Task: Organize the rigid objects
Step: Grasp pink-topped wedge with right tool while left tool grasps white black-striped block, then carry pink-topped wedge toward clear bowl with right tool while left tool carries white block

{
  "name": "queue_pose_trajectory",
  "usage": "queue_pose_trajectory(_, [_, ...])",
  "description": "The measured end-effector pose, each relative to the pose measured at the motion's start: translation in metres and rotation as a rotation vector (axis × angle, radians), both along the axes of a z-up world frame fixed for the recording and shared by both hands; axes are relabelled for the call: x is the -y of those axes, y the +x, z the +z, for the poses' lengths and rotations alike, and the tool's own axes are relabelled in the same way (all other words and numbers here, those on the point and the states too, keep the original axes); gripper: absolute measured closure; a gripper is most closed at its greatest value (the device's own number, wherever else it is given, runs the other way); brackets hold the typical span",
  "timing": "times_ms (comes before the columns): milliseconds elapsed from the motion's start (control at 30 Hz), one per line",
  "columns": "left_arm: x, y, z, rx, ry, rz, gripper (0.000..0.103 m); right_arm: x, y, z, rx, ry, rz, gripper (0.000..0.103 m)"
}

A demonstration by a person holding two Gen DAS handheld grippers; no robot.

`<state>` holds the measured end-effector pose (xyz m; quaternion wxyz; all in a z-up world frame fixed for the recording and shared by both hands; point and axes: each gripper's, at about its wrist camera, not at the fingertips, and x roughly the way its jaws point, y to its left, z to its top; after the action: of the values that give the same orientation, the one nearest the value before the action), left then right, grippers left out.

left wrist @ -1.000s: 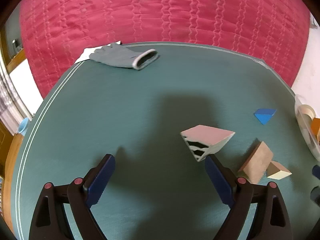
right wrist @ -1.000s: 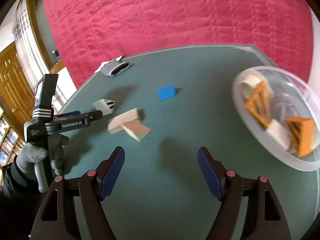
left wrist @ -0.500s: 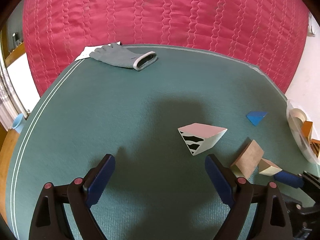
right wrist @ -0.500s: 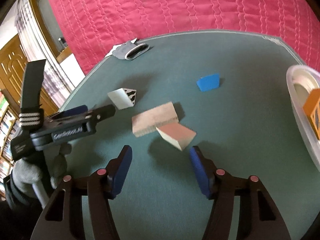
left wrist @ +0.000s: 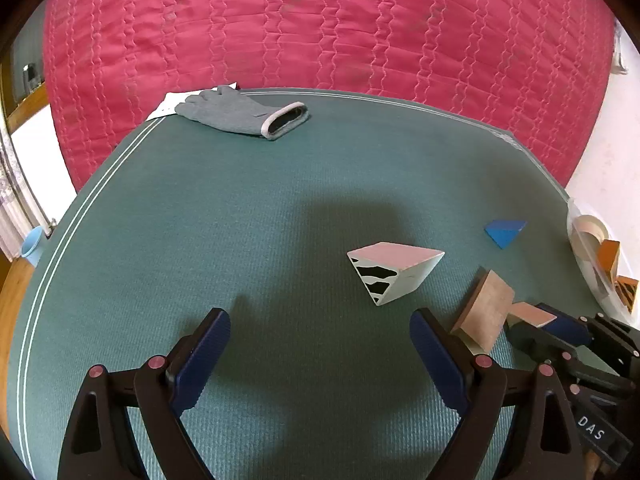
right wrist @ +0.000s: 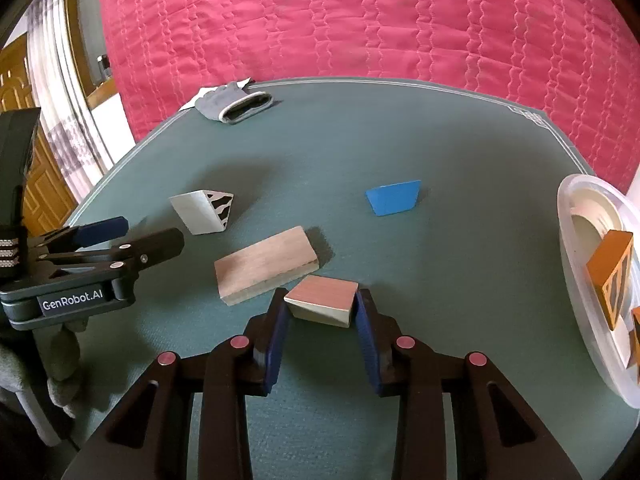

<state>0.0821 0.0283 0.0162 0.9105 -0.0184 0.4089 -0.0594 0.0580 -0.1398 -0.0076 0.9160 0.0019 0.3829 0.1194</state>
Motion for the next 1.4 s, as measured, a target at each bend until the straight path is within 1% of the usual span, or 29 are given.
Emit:
queue_pose_trajectory(267, [0.009,0.001,0.001,-0.004,0.012,-0.004,0.009,0.015,-0.003,0.0,0.0,0.02,-0.011,0.069])
queue_pose_trajectory(467, [0.025,0.005,0.006,-0.013,-0.001,-0.01,0.009,0.021,-0.004,0.0,-0.002,0.043,-0.013,0.069])
queue_pose_trajectory(533, [0.028,0.01,0.007,-0.019,-0.009,0.001,0.009,0.023,-0.004,0.0,-0.003,0.052,-0.012,0.069])
queue_pose_trajectory(633, [0.033,0.019,0.006,-0.018,0.012,0.027,0.009,0.024,-0.005,0.0,-0.003,0.058,-0.012,0.069])
queue_pose_trajectory(700, [0.034,0.026,0.002,-0.034,0.009,0.038,0.011,0.023,-0.005,0.0,-0.003,0.058,-0.012,0.069])
queue_pose_trajectory(767, [0.034,0.031,-0.001,-0.047,0.001,0.048,0.021,0.023,-0.005,0.0,-0.003,0.058,-0.012,0.069])
queue_pose_trajectory(800, [0.034,0.033,-0.002,-0.046,0.006,0.056,0.023,0.023,-0.005,0.0,-0.003,0.059,-0.012,0.069])
queue_pose_trajectory(867, [0.036,0.035,-0.001,-0.032,0.015,0.062,0.032,0.023,-0.005,-0.001,-0.003,0.059,-0.012,0.069])
queue_pose_trajectory(900, [0.037,0.036,-0.001,-0.029,0.014,0.062,0.034,0.023,-0.005,-0.001,-0.003,0.058,-0.012,0.069])
queue_pose_trajectory(967, [0.039,0.036,-0.001,-0.021,0.01,0.051,0.048,0.023,-0.005,-0.001,-0.003,0.058,-0.012,0.069])
queue_pose_trajectory(1000, [0.041,0.036,-0.001,-0.016,0.016,0.046,0.05,0.023,-0.005,-0.001,-0.003,0.058,-0.012,0.069])
queue_pose_trajectory(1033, [0.042,0.035,-0.001,-0.012,0.02,0.041,0.058,0.023,-0.005,-0.001,-0.003,0.058,-0.012,0.069])
queue_pose_trajectory(1067, [0.043,0.034,-0.001,-0.006,0.028,0.037,0.061,0.023,-0.005,-0.001,-0.003,0.059,-0.012,0.069])
queue_pose_trajectory(1167, [0.046,0.031,-0.001,0.006,0.042,0.029,0.064,0.023,-0.005,-0.001,-0.002,0.062,-0.013,0.069])
queue_pose_trajectory(1400, [0.05,0.027,0.001,0.026,0.066,0.024,0.066,0.025,-0.011,0.005,0.042,0.079,-0.01,0.069])
